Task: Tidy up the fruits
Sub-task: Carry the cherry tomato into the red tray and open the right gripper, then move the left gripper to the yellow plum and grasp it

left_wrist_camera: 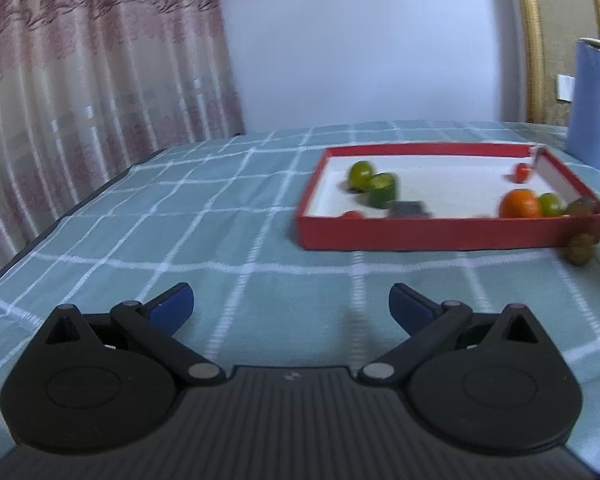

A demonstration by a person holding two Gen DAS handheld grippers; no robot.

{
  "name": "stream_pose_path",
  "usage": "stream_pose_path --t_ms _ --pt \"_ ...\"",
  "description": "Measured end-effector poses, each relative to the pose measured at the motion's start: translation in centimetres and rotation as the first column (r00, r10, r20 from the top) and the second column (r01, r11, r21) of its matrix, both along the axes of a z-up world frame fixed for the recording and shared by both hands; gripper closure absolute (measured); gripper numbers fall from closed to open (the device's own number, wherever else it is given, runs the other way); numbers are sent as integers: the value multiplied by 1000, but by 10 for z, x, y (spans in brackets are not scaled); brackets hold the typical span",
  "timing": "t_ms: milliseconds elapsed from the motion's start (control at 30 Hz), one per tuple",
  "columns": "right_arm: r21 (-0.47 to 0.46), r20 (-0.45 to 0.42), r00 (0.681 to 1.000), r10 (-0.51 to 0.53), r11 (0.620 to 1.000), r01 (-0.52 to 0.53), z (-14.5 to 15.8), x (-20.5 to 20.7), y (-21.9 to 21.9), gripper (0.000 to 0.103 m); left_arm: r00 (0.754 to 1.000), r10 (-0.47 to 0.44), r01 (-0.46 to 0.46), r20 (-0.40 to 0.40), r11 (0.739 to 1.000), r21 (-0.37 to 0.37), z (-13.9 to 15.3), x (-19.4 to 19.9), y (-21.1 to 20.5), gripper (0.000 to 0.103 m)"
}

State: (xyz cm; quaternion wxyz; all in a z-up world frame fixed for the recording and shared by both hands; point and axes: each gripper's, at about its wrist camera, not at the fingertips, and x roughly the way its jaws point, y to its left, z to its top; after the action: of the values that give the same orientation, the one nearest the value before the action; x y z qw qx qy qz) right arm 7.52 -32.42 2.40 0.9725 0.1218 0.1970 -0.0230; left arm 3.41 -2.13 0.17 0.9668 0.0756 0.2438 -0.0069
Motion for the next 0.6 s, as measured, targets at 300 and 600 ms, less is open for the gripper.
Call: stream_pose_path --t_ms 300,600 --pt "82 -5 995 -100 992 100 -23 -29 -45 24 961 -276 277 -9 961 27 6 -21 -106 17" --pt "134 36 997 -70 989 65 -27 -38 -56 24 937 -349 350 -34 936 37 4 -7 -166 18"
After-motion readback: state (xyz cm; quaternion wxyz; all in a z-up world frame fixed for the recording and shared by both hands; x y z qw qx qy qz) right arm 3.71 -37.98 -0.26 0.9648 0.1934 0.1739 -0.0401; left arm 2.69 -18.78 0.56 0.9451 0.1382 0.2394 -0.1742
